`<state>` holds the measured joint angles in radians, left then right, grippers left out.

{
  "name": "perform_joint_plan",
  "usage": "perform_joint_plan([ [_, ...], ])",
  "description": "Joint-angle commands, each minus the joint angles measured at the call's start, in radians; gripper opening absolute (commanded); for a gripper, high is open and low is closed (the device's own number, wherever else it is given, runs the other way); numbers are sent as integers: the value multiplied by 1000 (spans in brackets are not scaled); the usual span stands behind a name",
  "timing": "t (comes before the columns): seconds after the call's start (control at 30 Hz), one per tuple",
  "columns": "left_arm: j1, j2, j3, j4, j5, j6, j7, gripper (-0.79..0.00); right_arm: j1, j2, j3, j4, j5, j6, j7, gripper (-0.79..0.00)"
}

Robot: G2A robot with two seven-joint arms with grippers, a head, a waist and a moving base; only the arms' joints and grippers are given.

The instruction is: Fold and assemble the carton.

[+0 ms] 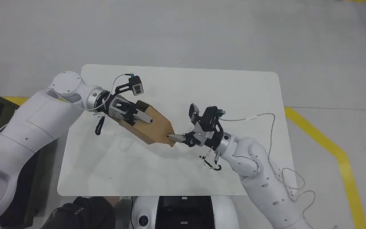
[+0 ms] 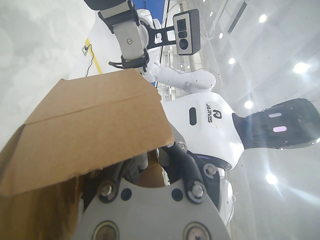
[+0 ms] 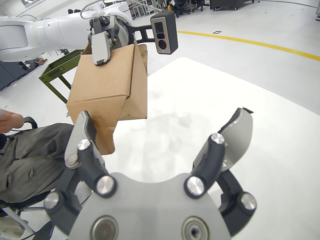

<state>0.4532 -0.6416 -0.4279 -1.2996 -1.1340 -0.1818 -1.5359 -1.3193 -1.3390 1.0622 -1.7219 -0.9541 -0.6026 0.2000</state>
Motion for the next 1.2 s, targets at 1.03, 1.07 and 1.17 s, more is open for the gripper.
perform_joint_plan([
  [1.03, 0, 0, 0, 0, 0, 0, 0, -785, 10, 0, -79, -4, -214, 117, -123, 0],
  [1.07, 0, 0, 0, 0, 0, 0, 0, -785, 12, 0, -81, -2, -214, 120, -126, 0],
  [1.17, 0, 0, 0, 0, 0, 0, 0, -785, 18, -2, -87, 1, -211, 125, -130, 0],
])
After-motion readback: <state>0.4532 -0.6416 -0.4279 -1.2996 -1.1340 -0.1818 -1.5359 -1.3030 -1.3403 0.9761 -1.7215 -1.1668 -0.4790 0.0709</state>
